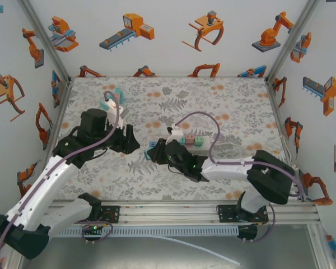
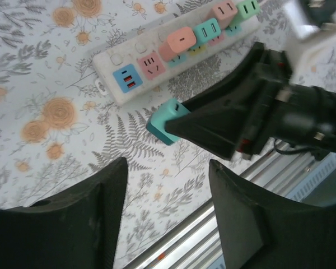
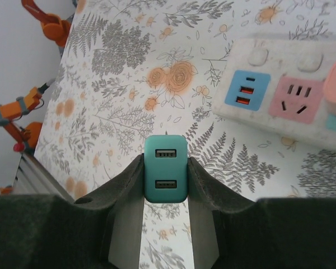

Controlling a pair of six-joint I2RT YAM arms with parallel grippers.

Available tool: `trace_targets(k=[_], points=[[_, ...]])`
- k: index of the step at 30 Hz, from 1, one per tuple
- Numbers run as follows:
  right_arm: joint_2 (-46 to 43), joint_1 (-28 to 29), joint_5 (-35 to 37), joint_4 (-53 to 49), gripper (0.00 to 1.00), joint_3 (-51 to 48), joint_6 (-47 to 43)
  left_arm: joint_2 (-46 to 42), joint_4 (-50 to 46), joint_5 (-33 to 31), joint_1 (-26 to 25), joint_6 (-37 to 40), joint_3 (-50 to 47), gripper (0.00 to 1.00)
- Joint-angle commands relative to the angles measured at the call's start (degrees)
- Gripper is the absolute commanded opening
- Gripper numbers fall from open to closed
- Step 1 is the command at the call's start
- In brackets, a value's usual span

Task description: Pull the plug off the socket

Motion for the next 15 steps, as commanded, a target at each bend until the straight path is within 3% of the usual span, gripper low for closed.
trace_targets(k=[1,4,10,12,15], points=[[4.1,1.8,10.3,8.7,0.15,0.5,6.1,-3.7,-12.5,-0.2,-0.4,13.5,3.8,0.63],[7.7,2.9,13.4,10.0,0.15,1.9,6.6,-7.2,-16.8,-0.2,-0.5,21.9,3.9,0.7],[12.7,3.5,17.7,13.0,0.15,2.6,5.9,-14.3,-17.4,-0.6,-3.6,32.7,-1.9,0.95],[14.0,3.6,18.0,13.6,0.15,2.9,6.3,-16.2,-16.6,1.0,-4.1,33.7,-3.9,1.0],[15.3,3.8,18.1,13.6,0.18,3.1,7.0,-17.7,-15.4,2.1,-4.2,33.7,-5.4,0.97]])
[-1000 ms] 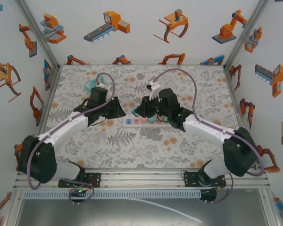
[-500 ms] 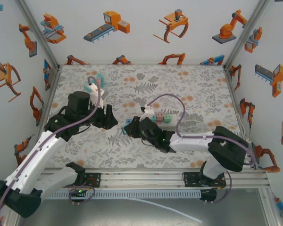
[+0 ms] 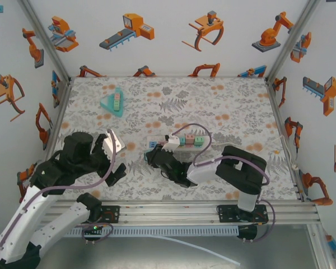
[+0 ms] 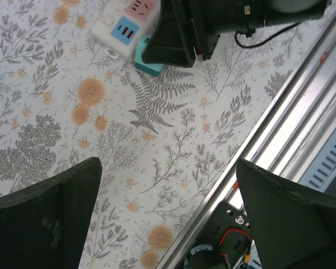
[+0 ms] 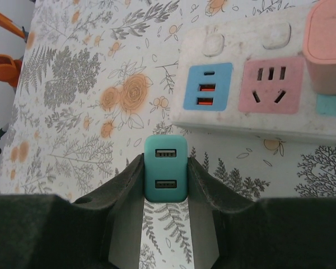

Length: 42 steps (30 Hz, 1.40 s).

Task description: Pull the plug off the socket

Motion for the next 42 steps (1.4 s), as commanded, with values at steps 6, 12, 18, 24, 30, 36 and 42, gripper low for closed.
trace_targets(k=[6,12,18,24,30,36,42], points=[[2.5,1.1,4.4,3.5,0.27,1.4,4.3,-0.9,2.8,2.8,-0.3,4.1,-3.1,0.97],[2.1,1.4,5.2,3.4,0.4,-0.6,5.8,0.7,3.8,2.4,-0.3,4.1,-3.3,0.97],[0.6,1.4,6.3,2.9,0.48,-3.2,6.7,2.0,4.1,2.3,-0.3,3.5,-3.0,0.97],[-2.1,1.4,7.5,2.8,0.5,-6.2,6.4,4.3,5.2,2.4,-0.3,2.3,-2.1,0.97],[-6.1,1.4,5.6,4.3,0.52,-6.9,-6.8,8.5,8.1,3.2,-0.4,-3.6,0.4,0.97],[-12.8,0.8,-0.8,6.7,0.54,-7.7,-32.9,14.6,18.0,-1.1,-0.4,-16.8,0.8,0.97],[-18.9,-1.2,-12.7,3.3,0.7,-6.3,-62.2,20.1,28.5,-8.2,-0.2,-30.4,-1.7,0.97]])
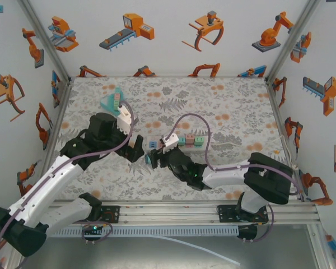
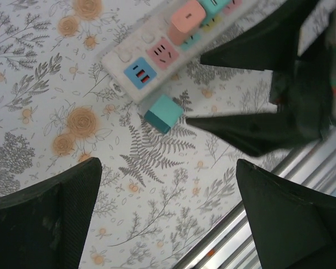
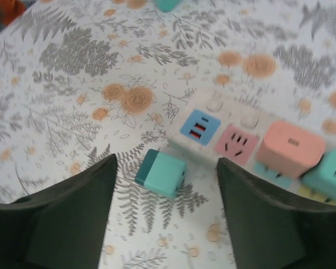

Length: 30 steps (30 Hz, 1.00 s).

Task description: Pull the plug off the socket

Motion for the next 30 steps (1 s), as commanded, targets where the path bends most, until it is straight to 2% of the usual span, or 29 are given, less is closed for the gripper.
trace_targets(k=[1,6,10,14,18,24,30], points=[[-4.3,-2.4,-10.6,-5.3,0.71,2.7,-23.7,2.1,8.5,-4.5,0.1,-11.7,-1.3,0.97],[-8.4,-9.6,-23.8,-28.3,0.72,10.8,-34.2,4.9,12.6,-6.1,0.7,-18.4,-2.8,0.97],[-9.0,-16.9,-39.3,-48.5,0.75,17.8,-44.1,6.0,14.6,-5.7,2.3,-24.3,-4.0,0.97],[-6.7,-21.7,-43.3,-60.6,0.76,23.6,-50.0,8.1,15.1,-4.0,4.4,-27.4,-4.7,0.97],[-2.9,-25.3,-50.3,-67.1,0.75,28.3,-52.5,10.2,17.7,-6.0,5.2,-30.1,-6.4,0.97],[3.4,-26.4,-51.2,-70.7,0.75,31.5,-62.0,15.6,17.8,-8.9,5.1,-32.0,-5.2,0.97],[9.1,-27.5,-52.5,-70.7,0.74,34.1,-65.4,20.2,20.7,-9.6,4.0,-32.2,-4.9,0.97]])
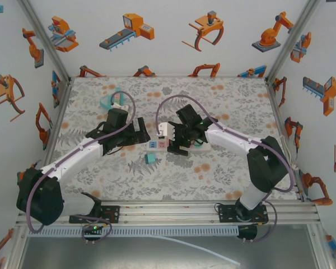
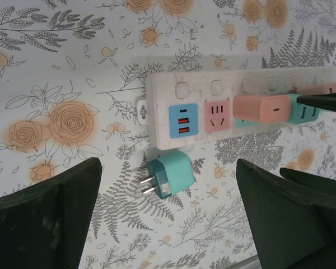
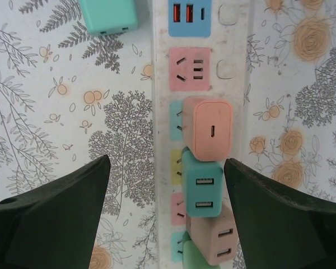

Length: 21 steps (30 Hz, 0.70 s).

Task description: Pull the plug off the socket

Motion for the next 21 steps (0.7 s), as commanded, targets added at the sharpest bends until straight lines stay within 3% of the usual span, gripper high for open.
trace_targets(k=[1,7,12,21], points=[[2.0,-0.3,-2.9,-2.1,0.74,3.0,-3.9,2.5,2.6,-1.0,-0.6,-1.4,0.8,0.97],[5.4,-0.3,-4.4,-1.3,0.71,4.5,-4.0,7.2,4.2,-0.5,-0.7,-1.8,1.7,0.97],[7.2,-0.3,-4.4,-1.0,0.55,5.2,-3.9,11.6,3.4,0.5,-0.9,-1.3,4.1,1.0],[7.8,-0.4,-4.6,1.4,0.4,4.9,-3.7,17.1,1.8,1.0,-2.9,-0.4,7.1,0.78]])
